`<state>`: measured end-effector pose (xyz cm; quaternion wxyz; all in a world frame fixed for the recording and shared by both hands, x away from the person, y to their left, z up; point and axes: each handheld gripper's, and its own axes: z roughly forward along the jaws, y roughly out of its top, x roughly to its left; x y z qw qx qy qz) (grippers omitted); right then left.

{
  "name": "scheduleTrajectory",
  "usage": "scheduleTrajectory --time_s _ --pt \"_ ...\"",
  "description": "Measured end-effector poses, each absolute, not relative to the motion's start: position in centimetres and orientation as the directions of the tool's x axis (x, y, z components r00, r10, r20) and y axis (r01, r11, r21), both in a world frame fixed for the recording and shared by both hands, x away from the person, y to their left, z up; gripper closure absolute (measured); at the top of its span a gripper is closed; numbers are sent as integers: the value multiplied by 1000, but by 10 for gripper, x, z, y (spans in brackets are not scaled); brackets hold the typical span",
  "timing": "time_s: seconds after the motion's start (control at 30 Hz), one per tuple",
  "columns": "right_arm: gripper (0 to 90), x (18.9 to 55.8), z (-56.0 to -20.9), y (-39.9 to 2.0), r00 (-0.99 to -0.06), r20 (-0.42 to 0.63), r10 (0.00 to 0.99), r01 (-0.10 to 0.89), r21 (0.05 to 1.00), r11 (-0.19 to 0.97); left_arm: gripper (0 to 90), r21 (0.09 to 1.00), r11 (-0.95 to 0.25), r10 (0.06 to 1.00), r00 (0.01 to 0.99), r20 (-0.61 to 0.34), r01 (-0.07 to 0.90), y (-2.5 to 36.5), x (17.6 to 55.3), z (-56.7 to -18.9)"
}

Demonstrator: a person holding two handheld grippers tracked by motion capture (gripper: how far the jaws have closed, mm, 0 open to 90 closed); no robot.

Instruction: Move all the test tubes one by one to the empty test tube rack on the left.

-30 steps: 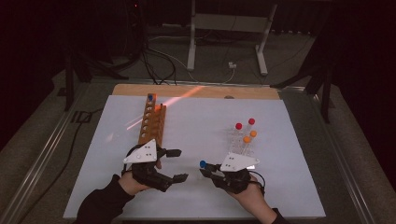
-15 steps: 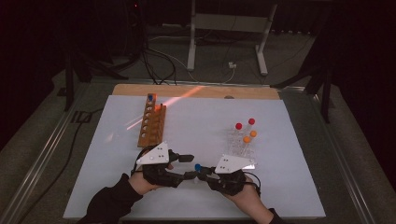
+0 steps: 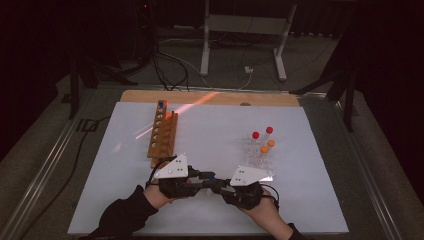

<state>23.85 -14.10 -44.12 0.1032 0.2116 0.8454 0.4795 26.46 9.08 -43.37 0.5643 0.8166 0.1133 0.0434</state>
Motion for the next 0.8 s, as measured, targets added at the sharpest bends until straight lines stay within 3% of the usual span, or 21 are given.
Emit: scheduleTrajectory --time_s 0.37,0.47,0.63,0.8 --pt "759 239 -440 -144 -882 40 469 264 867 423 772 934 -330 252 966 -49 133 92 267 -429" --pt "681 240 -439 -147 -876 46 479 268 873 407 772 934 -329 268 962 -47 137 95 271 -426" --pt "425 241 -435 -153 -855 54 515 272 894 358 773 938 -317 288 957 -47 141 102 277 -417" --pt "252 241 -433 -156 -844 39 535 262 900 348 773 941 -309 318 947 -38 141 112 284 -407"
